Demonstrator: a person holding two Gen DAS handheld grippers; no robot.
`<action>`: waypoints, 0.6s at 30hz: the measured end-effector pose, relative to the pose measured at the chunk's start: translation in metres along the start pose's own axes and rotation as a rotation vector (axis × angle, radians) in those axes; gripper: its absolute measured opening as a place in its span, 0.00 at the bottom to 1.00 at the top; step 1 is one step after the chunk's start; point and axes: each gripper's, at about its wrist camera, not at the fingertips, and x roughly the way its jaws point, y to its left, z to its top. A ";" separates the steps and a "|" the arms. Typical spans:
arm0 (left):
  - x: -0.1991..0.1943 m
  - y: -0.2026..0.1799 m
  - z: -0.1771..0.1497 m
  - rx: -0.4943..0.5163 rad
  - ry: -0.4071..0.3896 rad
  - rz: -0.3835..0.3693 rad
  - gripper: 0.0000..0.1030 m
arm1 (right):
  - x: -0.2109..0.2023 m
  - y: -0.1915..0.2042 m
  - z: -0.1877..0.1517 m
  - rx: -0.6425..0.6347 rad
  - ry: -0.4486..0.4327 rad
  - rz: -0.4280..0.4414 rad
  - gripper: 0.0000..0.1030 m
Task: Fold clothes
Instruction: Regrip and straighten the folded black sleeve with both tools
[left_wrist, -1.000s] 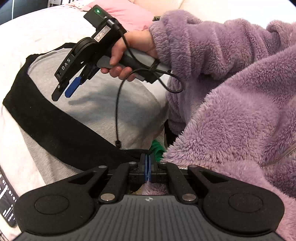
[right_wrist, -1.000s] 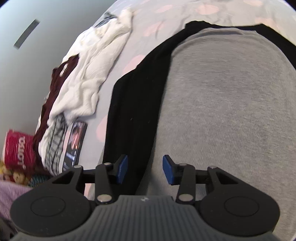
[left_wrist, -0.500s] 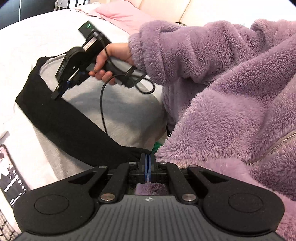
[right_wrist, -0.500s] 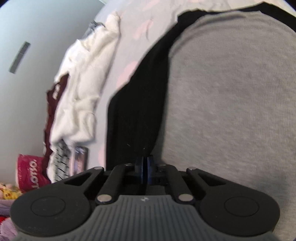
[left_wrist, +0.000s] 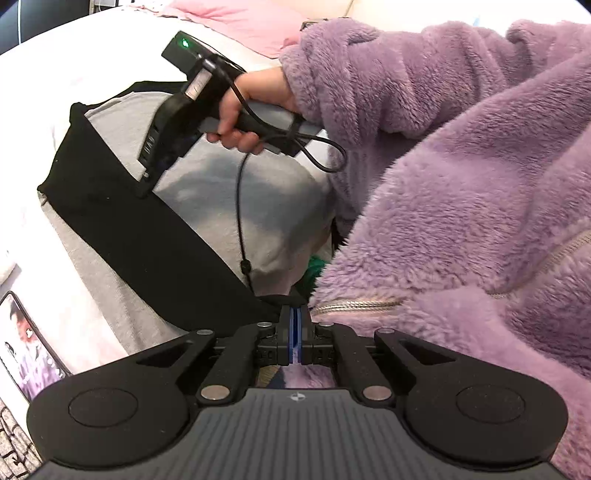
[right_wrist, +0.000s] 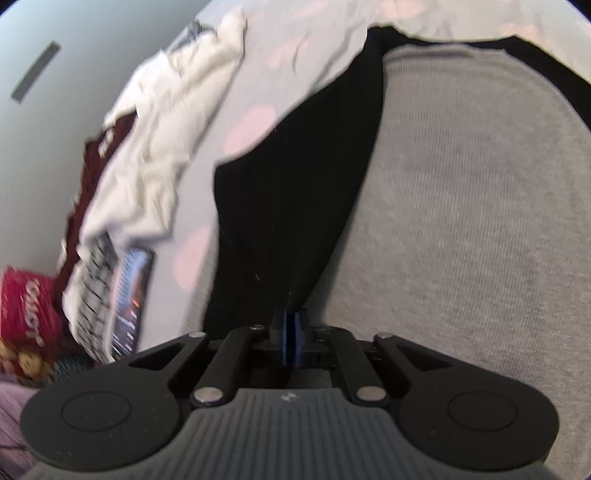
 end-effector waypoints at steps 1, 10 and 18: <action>0.002 0.001 0.001 -0.002 0.001 0.002 0.00 | 0.001 0.000 -0.002 -0.016 0.005 -0.020 0.13; 0.028 0.030 -0.007 -0.124 0.031 0.080 0.10 | -0.023 0.002 -0.028 -0.135 -0.015 -0.097 0.30; 0.055 0.081 -0.012 -0.328 0.029 0.239 0.23 | -0.044 0.023 -0.083 -0.218 -0.033 -0.031 0.30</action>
